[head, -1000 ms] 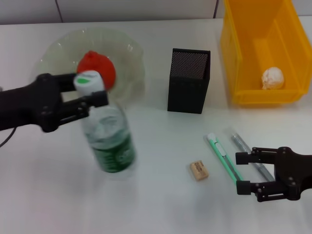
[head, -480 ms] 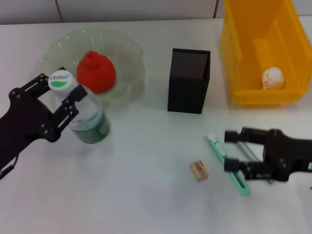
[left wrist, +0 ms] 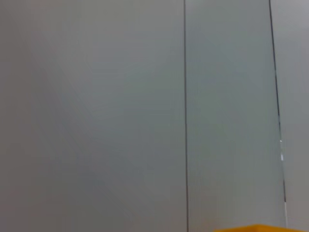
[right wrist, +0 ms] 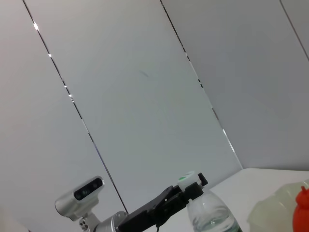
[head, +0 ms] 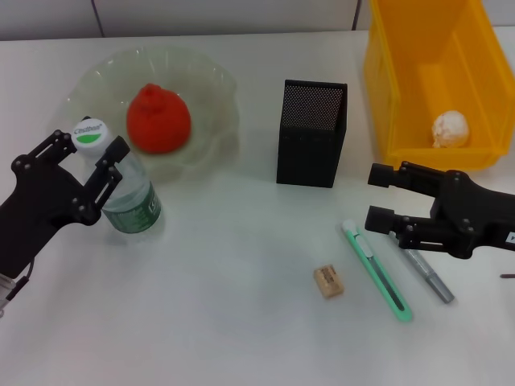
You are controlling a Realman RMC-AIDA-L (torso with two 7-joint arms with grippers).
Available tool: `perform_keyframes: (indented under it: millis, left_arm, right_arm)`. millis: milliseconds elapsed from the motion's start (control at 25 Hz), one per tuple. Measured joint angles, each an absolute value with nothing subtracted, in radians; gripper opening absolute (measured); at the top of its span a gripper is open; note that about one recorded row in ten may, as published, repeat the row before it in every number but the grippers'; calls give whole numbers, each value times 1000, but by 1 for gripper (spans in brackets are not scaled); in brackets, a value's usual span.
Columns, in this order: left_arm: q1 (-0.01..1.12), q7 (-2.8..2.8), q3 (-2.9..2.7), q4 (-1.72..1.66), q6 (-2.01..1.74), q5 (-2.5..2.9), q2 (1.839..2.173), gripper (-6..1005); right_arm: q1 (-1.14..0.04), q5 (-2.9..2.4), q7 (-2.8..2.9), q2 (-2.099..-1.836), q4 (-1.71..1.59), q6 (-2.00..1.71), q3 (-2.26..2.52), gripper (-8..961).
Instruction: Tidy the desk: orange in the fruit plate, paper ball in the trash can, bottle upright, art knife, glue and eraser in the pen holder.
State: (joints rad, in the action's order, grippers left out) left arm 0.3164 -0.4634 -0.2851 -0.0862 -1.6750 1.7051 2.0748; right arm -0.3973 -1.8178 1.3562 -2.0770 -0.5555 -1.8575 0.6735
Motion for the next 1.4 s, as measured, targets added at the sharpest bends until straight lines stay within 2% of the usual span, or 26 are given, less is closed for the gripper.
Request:
perform_keyframes:
  millis: [200,440,520,680,720,760,800,960,1040,1120,1160,1200,1360,1400]
  left_arm:
    - [309,-458,-264,-71,-1692,1704,2075,510]
    - [285,-496,-176,-75,-1859,1704,2069,752]
    - [276,-518,-152,-80,-1910,1704,2067,758]
    - [233,-706,-96,-173,-2012,1707,2059,769]
    - [225,-801,-122,-239,-2012,1722,2050,772]
    - [213,-893,-215,-319,-2012,1752,2025,775]
    - [213,-893,-215,-319,-2012,1752,2025,777]
    - [198,-951,-556,-402,-2013,1760,1969,786]
    - [201,-954,-612,-418,-2013,1762,1966,786]
    - [209,-953,-670,-442,-2011,1765,1970,785]
    - [218,-952,-707,-467,-2007,1767,1980,785]
    - [218,-952,-707,-467,-2007,1767,1980,785]
    - [248,-956,-739,-488,-2000,1785,1988,784]
    - [248,-956,-739,-488,-2000,1785,1988,784]
  right_arm:
    - [-406,-1815,1349,-2077,-544,-1857,670,842]
    - [-408,-1799,1347,-2077,-546,-1862,664,842]
    - [-408,-1772,1348,-2074,-552,-1869,664,843]
    - [-406,-1715,1373,-2051,-564,-1884,664,843]
    - [-407,-1711,1385,-2046,-573,-1888,664,843]
    - [-411,-1711,1407,-2040,-604,-1894,664,843]
    - [-411,-1711,1407,-2040,-604,-1894,664,843]
    - [-429,-1745,1539,-2038,-769,-1893,683,843]
    - [-437,-1763,1583,-2037,-818,-1894,691,843]
    - [-455,-1828,1702,-2037,-953,-1902,719,843]
    - [-471,-1918,1865,-2040,-1139,-1908,777,843]
    - [-471,-1918,1865,-2040,-1139,-1908,777,843]
    - [-521,-2197,2221,-2058,-1507,-1940,912,843]
    - [-521,-2197,2221,-2058,-1507,-1940,912,843]
